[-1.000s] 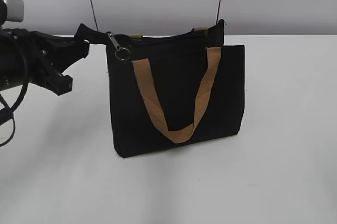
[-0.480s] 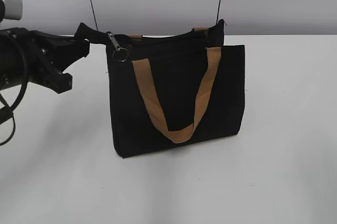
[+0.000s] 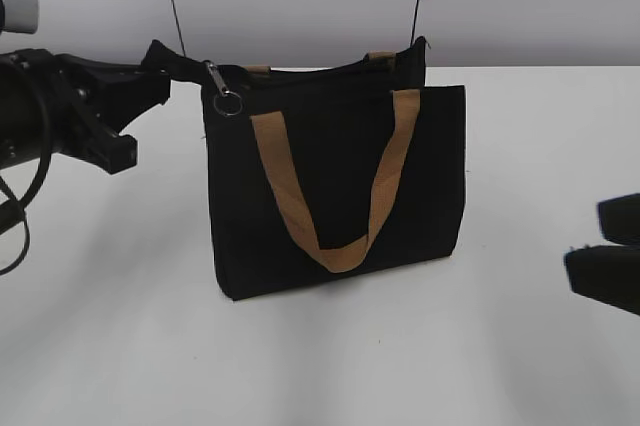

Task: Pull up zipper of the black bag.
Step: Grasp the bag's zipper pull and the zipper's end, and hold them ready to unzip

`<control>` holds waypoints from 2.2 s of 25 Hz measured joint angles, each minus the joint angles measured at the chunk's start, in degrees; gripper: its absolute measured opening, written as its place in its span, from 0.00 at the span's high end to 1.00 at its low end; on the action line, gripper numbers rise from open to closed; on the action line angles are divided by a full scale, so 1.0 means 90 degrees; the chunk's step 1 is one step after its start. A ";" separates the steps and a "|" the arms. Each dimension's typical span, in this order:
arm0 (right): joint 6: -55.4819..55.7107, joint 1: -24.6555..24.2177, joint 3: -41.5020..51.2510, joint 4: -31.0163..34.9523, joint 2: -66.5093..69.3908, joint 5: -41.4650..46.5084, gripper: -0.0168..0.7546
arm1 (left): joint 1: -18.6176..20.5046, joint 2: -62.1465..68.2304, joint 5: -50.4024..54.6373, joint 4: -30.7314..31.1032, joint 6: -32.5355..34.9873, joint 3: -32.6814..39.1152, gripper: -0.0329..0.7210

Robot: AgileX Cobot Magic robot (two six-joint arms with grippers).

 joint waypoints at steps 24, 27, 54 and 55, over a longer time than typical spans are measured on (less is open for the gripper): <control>-0.2794 0.2343 -0.4484 0.1091 0.6544 -0.1021 0.48 | -0.0010 -0.0005 -0.0682 -0.0036 -0.0008 0.0000 0.94; -0.2805 0.2343 -0.4874 0.1136 0.6945 -0.1021 0.52 | -0.0015 -0.0005 -0.0701 -0.0036 -0.0008 0.0000 0.94; -0.2819 0.2343 -0.5335 0.1603 0.7808 -0.1022 0.80 | -0.0022 -0.0005 -0.0927 -0.0036 -0.0142 0.0000 0.94; -0.2819 0.2343 -0.5335 0.1597 0.7808 -0.1022 0.83 | -0.0022 -0.0005 -0.0927 -0.0036 -0.0143 0.0000 0.94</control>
